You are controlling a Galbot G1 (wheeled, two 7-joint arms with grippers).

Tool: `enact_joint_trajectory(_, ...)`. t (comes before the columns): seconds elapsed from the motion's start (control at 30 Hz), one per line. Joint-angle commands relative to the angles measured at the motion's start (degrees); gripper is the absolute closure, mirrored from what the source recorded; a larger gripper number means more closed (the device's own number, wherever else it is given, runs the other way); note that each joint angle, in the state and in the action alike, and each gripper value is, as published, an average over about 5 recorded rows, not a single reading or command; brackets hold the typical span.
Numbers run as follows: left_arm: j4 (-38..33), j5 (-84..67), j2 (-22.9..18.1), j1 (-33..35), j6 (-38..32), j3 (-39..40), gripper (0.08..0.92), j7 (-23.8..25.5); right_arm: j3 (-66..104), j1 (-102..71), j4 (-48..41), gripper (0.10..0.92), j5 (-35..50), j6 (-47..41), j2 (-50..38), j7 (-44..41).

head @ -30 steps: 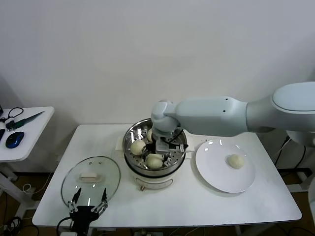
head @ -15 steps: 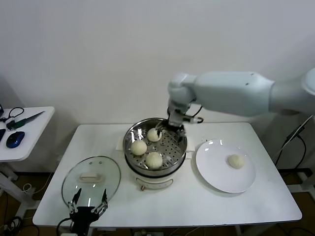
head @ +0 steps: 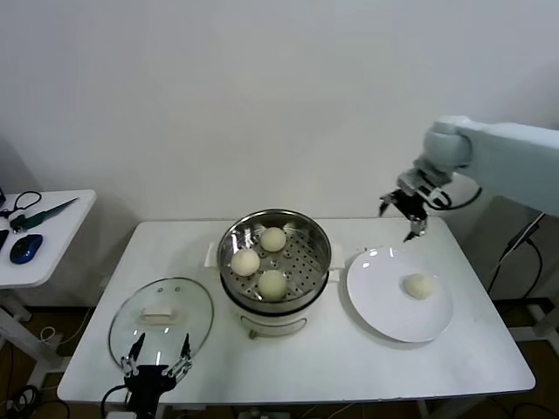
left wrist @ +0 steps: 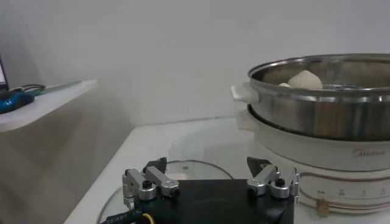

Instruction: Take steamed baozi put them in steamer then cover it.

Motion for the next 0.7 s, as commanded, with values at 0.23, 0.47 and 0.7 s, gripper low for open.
enact_joint_trajectory(0.23,0.03,-0.13,-0.13,0.2,0.4,-0.09,0.177,0.23,22.97,-30.07,-9.8,0.203,-9.19,-9.82,-7.75,2.3)
enact_joint_trajectory(0.47,0.03,-0.09,-0.12,0.52,0.47,-0.12,0.177,0.3,28.55,-34.76,-14.5,0.203,-11.18,-9.72,-4.42,2.88)
enact_joint_trajectory(0.7,0.04,-0.03,-0.11,0.48,0.6,-0.01,0.177,0.34,30.48,-36.6,-16.93,0.203,-11.88,-9.45,-1.79,3.81)
